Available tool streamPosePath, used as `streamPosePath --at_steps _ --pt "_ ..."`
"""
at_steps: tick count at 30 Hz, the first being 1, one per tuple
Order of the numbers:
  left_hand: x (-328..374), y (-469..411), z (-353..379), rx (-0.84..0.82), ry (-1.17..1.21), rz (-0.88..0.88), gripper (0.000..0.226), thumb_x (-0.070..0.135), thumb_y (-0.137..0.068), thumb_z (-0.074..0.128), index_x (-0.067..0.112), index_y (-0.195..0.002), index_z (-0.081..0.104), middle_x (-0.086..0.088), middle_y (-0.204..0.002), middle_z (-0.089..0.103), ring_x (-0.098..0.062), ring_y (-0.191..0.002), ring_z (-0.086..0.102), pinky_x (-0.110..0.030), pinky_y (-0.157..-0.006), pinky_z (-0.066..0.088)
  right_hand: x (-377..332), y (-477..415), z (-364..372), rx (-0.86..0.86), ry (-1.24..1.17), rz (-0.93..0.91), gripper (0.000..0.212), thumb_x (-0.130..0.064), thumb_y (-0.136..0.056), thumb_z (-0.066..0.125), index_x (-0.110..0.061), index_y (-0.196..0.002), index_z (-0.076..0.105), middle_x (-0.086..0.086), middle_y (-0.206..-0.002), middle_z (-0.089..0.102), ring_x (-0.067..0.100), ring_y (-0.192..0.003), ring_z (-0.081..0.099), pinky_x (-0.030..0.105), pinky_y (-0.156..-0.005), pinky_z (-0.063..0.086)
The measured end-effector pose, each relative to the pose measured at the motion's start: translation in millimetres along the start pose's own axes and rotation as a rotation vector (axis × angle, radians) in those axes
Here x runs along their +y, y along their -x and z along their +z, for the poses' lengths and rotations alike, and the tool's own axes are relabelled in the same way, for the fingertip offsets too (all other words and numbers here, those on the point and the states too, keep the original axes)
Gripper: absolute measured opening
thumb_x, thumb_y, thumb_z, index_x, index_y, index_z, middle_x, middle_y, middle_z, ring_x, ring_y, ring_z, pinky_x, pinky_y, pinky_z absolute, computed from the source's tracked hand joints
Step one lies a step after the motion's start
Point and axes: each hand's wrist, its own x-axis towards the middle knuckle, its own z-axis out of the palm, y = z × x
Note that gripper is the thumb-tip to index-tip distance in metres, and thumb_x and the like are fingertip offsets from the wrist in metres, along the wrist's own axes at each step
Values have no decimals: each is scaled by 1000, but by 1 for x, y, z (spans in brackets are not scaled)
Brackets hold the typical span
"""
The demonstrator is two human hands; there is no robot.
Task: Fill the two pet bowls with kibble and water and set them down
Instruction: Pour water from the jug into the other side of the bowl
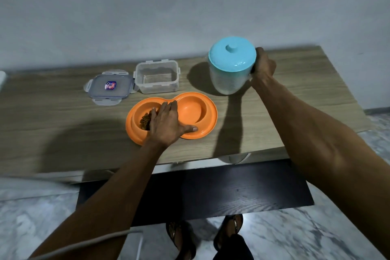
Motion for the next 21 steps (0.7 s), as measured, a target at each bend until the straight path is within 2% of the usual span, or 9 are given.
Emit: streamPosePath --at_steps 3,7,10,14,18,21 --pt "0 0 -1 -4 13 -1 110 72 -67 67 10 -150 29 -11 -154 36 -27 -145 25 -54 -117 14 -5 11 1 -9 44 -34 21 -26 -59 69 -15 -51 53 -4 -53 54 15 -51 45 28 -53 37" --pt "1 2 -3 -13 24 0 109 70 -68 68 11 -150 28 -12 -154 35 -29 -145 26 -56 -118 12 -13 30 3 -4 131 -118 25 -23 -68 70 -13 -52 52 -4 -53 51 15 -54 45 29 -55 38" --pt "2 2 -5 -35 16 -22 110 70 -69 69 10 -151 26 -12 -154 34 -29 -145 25 -56 -118 10 -16 42 5 0 231 -201 34 -23 -70 68 -15 -46 47 -5 -46 43 15 -52 39 29 -56 36" --pt "3 0 -6 -52 13 -26 110 69 -68 69 10 -151 26 -13 -154 34 -29 -146 24 -57 -118 9 -20 56 7 -30 356 -322 36 -26 -71 66 -15 -46 43 -2 -49 39 15 -53 33 30 -58 36" --pt "2 -1 -5 -46 11 -14 111 71 -67 68 8 -149 29 -13 -155 34 -27 -147 22 -57 -118 9 -25 71 9 -59 465 -443 40 -27 -69 65 -15 -45 35 0 -49 29 16 -52 25 26 -52 30" --pt "2 0 -4 -51 16 -12 112 71 -67 68 7 -150 28 -13 -156 33 -27 -148 20 -57 -118 7 -29 82 10 -63 573 -513 37 -30 -68 63 -14 -46 38 2 -50 31 17 -53 27 27 -52 28"
